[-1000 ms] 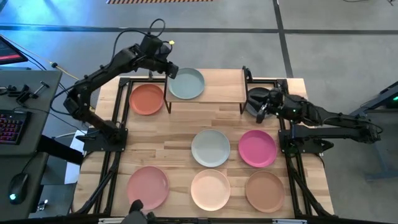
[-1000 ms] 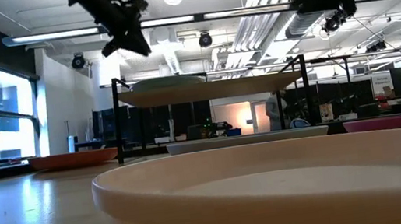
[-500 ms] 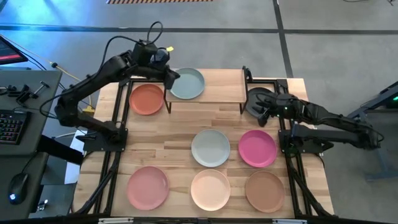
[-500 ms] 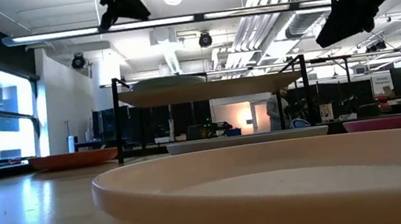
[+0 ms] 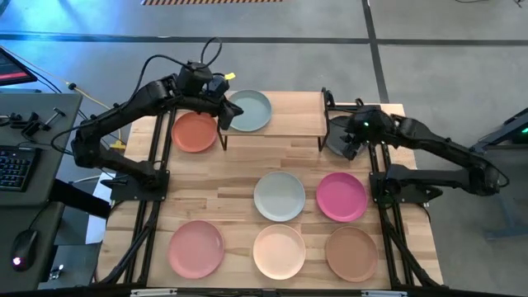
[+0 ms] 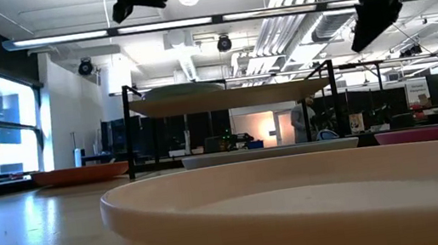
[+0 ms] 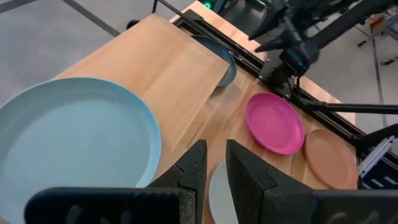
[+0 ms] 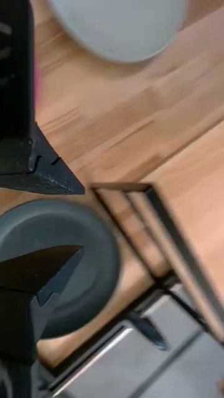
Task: Place and stack plates onto a shelf
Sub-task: Put the dark green plate on the shelf
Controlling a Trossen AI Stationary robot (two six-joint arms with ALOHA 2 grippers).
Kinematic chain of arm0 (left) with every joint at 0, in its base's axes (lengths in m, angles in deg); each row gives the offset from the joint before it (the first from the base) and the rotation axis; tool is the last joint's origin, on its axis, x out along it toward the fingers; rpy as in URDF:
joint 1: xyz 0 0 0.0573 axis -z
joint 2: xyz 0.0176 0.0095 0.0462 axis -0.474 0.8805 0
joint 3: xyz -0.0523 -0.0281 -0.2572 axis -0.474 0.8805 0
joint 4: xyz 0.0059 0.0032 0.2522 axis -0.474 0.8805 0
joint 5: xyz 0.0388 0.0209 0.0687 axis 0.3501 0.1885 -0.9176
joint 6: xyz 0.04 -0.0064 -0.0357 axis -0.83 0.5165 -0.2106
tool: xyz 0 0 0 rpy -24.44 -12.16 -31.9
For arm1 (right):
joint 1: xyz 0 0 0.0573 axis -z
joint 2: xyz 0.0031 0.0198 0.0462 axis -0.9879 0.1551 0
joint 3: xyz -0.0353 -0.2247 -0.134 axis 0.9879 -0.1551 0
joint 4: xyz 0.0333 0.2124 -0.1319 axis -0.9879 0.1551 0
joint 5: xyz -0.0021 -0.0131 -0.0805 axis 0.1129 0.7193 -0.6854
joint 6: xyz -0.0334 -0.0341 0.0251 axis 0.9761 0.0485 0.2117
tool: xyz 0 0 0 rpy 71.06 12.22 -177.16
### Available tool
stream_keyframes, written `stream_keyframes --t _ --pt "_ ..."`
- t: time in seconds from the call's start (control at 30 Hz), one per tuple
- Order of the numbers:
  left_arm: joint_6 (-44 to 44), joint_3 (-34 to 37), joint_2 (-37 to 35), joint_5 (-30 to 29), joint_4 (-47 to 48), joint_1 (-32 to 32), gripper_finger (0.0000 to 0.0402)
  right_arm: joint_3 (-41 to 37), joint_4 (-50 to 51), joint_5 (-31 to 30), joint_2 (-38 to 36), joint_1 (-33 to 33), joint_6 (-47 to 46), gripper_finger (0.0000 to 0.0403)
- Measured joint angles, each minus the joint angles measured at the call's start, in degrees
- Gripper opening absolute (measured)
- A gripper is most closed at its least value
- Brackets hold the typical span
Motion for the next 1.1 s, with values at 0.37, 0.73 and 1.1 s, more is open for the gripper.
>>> stream_keyframes --t 0.37,0.73,1.1 --pt "-0.51 0.0 0.0 -0.02 3.46 1.35 0.0051 -3.57 1.87 5.84 13.89 3.57 6.09 0.0129" --pt "-0.58 0.0 0.0 -0.07 5.33 1.33 0.0051 -8.73 -4.63 6.42 18.29 4.79 8.23 0.0129" --pt "-0.57 0.0 0.0 -0.09 5.33 1.33 0.0051 -8.95 -6.94 7.89 23.58 4.73 10.55 0.0129"
